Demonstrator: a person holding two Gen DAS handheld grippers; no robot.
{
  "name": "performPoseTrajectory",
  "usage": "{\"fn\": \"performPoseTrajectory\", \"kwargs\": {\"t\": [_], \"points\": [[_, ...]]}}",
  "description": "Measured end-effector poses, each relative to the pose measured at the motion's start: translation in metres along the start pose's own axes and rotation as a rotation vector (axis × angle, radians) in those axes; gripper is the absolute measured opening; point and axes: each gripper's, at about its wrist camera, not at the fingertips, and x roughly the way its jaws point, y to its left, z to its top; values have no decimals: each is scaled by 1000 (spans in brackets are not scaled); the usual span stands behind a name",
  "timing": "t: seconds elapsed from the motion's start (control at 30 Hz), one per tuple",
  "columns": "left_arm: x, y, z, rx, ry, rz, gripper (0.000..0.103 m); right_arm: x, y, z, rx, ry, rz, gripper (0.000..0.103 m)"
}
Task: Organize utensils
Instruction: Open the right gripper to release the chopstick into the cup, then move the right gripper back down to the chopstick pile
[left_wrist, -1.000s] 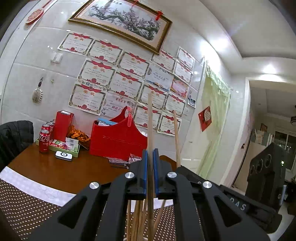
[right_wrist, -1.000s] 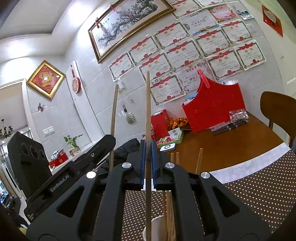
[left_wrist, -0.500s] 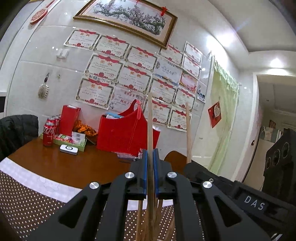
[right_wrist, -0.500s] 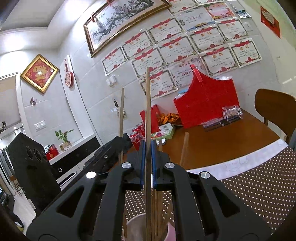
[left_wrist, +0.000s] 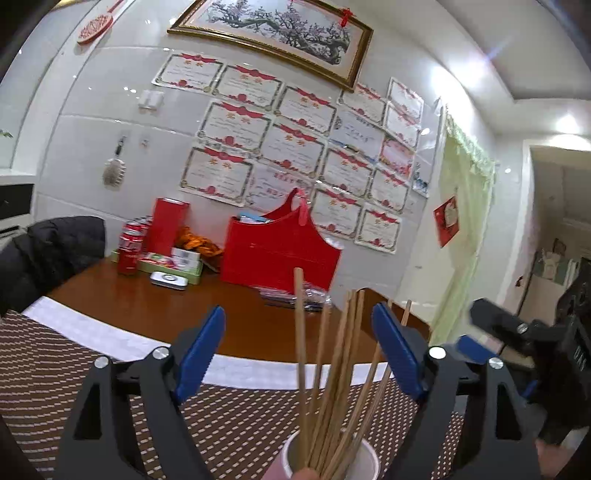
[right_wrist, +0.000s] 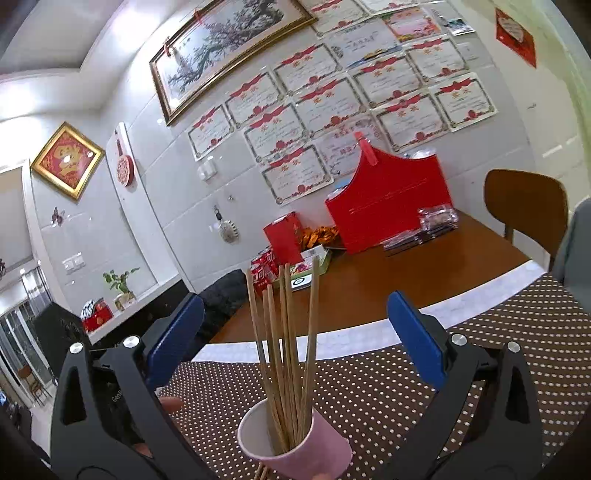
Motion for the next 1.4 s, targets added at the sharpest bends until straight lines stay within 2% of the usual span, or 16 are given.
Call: {"fn": "performPoseTrajectory", "kwargs": {"t": [0.27, 0.47, 0.7, 0.97, 1.4], "points": [[-45, -12, 13, 82, 97, 98, 84, -37, -2, -1, 10, 46, -112, 98], [-82, -12, 7, 105, 125, 114, 84, -54, -2, -22, 20, 117, -161, 98], [-113, 0, -5, 85, 167, 127, 84, -67, 8, -46, -2, 186, -165, 98], [-129, 6, -21, 73, 206, 130, 84, -78, 16, -62, -18, 231, -169, 98], [-133, 4, -43, 82, 274, 138, 84, -88, 19, -79, -23, 276, -172, 98]]}}
